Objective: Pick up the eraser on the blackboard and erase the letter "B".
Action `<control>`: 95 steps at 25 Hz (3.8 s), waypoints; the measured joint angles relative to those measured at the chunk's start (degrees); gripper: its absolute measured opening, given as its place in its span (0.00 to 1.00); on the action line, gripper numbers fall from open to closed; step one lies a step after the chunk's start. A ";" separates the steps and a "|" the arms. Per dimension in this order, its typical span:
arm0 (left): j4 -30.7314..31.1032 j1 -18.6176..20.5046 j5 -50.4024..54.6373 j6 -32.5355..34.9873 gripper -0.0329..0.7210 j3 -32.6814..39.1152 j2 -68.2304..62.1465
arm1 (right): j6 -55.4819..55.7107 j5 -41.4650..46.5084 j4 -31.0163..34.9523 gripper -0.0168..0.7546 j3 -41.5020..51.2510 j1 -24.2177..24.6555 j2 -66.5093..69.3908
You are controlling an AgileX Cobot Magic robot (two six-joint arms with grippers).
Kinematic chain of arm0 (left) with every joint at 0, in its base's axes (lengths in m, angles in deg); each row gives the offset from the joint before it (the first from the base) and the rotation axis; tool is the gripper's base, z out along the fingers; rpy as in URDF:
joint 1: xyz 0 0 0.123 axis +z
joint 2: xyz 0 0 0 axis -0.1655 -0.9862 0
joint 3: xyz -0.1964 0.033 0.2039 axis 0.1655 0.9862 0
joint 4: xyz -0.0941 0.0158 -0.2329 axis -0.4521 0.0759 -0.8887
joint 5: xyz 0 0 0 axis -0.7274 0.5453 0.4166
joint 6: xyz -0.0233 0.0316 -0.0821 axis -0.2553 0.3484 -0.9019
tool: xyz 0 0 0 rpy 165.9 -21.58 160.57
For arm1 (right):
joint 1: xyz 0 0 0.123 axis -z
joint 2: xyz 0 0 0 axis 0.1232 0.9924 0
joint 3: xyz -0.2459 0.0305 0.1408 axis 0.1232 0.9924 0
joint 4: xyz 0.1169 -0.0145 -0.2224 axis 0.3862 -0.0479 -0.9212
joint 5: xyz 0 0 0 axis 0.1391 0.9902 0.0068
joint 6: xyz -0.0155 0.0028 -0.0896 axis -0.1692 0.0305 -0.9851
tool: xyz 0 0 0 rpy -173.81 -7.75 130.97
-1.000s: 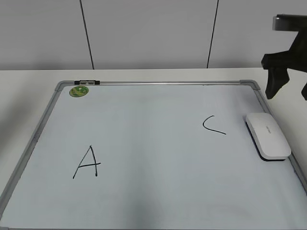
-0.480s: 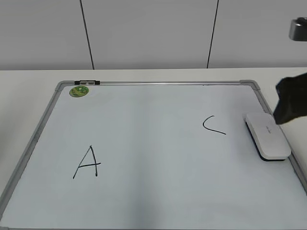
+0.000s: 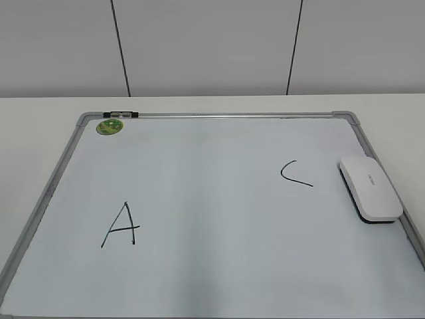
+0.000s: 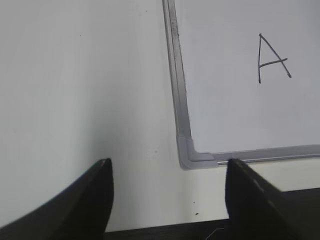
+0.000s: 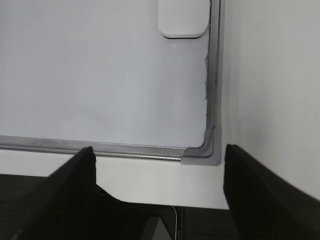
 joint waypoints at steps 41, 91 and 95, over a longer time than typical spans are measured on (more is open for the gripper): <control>1.82 -1.67 0.48 -0.12 0.73 6.56 14.73 | -0.07 7.61 -6.44 0.78 11.58 0.00 -37.26; 1.82 8.83 0.35 -0.12 0.66 6.56 25.20 | -0.07 7.47 -6.34 0.78 11.72 13.85 -46.39; 1.82 8.83 0.35 -0.12 0.66 6.56 25.20 | -0.07 7.47 -6.34 0.78 11.72 13.85 -46.39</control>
